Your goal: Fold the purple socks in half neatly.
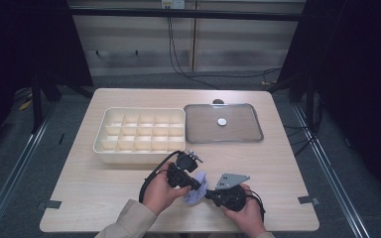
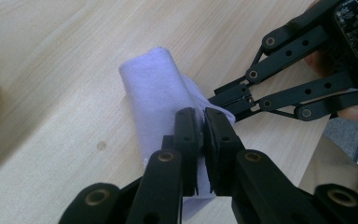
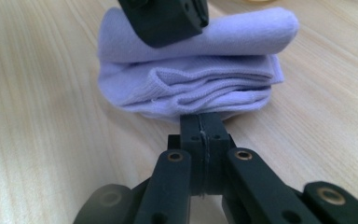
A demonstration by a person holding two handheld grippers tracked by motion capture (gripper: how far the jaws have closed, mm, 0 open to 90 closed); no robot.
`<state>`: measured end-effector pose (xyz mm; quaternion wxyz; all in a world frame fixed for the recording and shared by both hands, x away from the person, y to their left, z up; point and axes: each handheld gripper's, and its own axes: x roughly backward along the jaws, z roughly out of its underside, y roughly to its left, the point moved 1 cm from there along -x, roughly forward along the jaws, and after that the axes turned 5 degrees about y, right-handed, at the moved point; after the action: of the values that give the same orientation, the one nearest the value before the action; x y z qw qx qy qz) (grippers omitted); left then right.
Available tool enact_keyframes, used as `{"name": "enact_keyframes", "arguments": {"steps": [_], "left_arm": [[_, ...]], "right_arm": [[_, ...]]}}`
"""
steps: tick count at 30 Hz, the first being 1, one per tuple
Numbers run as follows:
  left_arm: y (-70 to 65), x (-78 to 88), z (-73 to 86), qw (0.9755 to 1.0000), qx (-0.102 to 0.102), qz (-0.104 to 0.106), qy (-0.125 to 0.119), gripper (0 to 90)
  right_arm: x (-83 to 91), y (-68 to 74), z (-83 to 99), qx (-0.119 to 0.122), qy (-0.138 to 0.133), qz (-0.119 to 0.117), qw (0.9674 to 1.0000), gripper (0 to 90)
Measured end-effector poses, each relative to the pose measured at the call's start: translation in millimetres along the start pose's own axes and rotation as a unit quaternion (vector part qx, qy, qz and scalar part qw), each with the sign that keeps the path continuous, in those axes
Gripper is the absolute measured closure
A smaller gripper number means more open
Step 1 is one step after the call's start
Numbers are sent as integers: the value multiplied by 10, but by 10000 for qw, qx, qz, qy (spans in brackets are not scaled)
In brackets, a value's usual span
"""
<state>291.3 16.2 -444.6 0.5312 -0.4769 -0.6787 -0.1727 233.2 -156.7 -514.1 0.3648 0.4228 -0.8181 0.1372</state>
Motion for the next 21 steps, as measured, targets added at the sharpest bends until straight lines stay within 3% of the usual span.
{"name": "enact_keyframes", "arguments": {"steps": [21], "left_arm": [[182, 67, 214, 9992, 341, -126, -184, 840]], "right_arm": [[-262, 19, -261, 294, 41, -276, 9992, 900]]}}
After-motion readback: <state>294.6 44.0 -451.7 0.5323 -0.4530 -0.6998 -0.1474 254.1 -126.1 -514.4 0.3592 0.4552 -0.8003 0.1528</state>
